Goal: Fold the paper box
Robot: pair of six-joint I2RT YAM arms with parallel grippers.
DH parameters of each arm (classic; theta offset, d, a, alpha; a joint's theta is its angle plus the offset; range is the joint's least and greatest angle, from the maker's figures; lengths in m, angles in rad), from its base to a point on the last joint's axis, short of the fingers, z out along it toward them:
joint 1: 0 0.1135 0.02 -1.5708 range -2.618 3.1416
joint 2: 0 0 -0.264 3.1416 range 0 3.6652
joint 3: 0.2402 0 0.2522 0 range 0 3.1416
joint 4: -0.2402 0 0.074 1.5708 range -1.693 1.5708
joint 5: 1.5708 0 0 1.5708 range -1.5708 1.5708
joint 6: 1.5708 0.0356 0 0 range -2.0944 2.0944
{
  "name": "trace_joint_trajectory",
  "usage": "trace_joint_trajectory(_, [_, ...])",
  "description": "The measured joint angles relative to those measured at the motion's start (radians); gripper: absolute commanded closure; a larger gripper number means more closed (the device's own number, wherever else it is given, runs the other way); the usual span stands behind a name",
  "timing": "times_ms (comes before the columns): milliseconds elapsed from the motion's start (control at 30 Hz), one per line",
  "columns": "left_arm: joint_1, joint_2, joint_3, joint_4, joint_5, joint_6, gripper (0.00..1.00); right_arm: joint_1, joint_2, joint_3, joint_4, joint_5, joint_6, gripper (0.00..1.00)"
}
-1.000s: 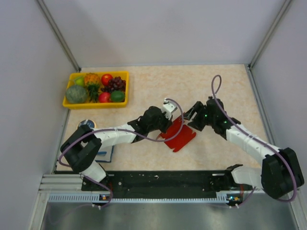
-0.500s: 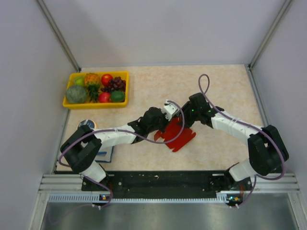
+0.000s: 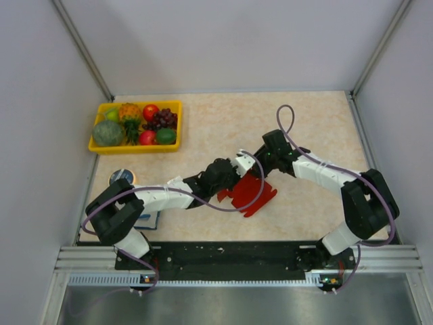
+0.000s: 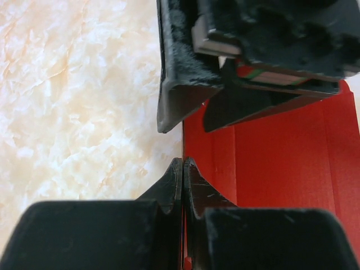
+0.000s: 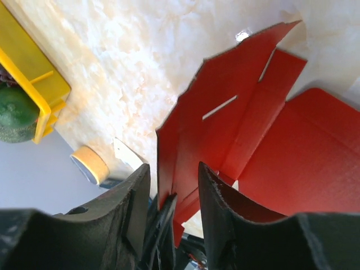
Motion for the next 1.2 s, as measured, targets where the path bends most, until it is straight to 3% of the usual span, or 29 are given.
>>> trace_joint_trajectory(133, [-0.022, -0.003, -0.006, 0.009, -0.002, 0.024, 1.0, 0.0, 0.022, 0.0, 0.004, 0.001, 0.005, 0.67])
trace_joint_trajectory(167, [-0.024, -0.003, -0.007, 0.011, -0.004, 0.028, 1.0, 0.0, 0.027, 0.0, 0.005, 0.001, 0.006, 0.78])
trace_joint_trajectory(267, [-0.027, -0.003, -0.011, 0.017, -0.011, 0.043, 1.0, 0.001, 0.032, -0.004, 0.012, 0.0, 0.013, 0.91])
trace_joint_trajectory(367, [-0.031, -0.003, -0.013, 0.014, -0.029, 0.056, 0.84, 0.0, 0.032, -0.029, 0.058, -0.012, 0.034, 0.99])
trace_joint_trajectory(400, [-0.032, -0.003, -0.013, 0.013, -0.035, 0.055, 0.69, 0.0, 0.031, -0.036, 0.073, -0.016, 0.037, 1.0])
trace_joint_trajectory(533, [-0.034, -0.014, -0.016, -0.025, -0.044, -0.002, 0.47, 0.0, 0.019, -0.091, 0.172, -0.031, 0.045, 1.0])
trace_joint_trajectory(633, [-0.026, -0.087, -0.055, -0.075, -0.023, -0.087, 0.41, 0.0, 0.003, -0.147, 0.266, -0.036, 0.048, 1.0])
trace_joint_trajectory(767, [0.023, -0.297, -0.145, -0.121, 0.023, -0.222, 0.46, -0.001, -0.008, -0.219, 0.407, -0.05, 0.037, 1.0])
trace_joint_trajectory(867, [0.092, -0.421, -0.223, -0.114, 0.039, -0.294, 0.61, -0.002, -0.007, -0.245, 0.468, -0.068, 0.012, 1.0])
trace_joint_trajectory(933, [0.138, -0.46, -0.278, -0.106, 0.049, -0.327, 0.62, -0.006, -0.005, -0.266, 0.521, -0.078, -0.007, 1.0])
trace_joint_trajectory(1033, [0.182, -0.436, -0.34, -0.114, 0.054, -0.351, 0.62, -0.008, -0.002, -0.288, 0.573, -0.086, -0.037, 1.0])
trace_joint_trajectory(1200, [0.181, -0.285, -0.317, -0.159, 0.078, -0.358, 0.68, -0.015, 0.013, -0.312, 0.648, -0.098, -0.053, 1.0])
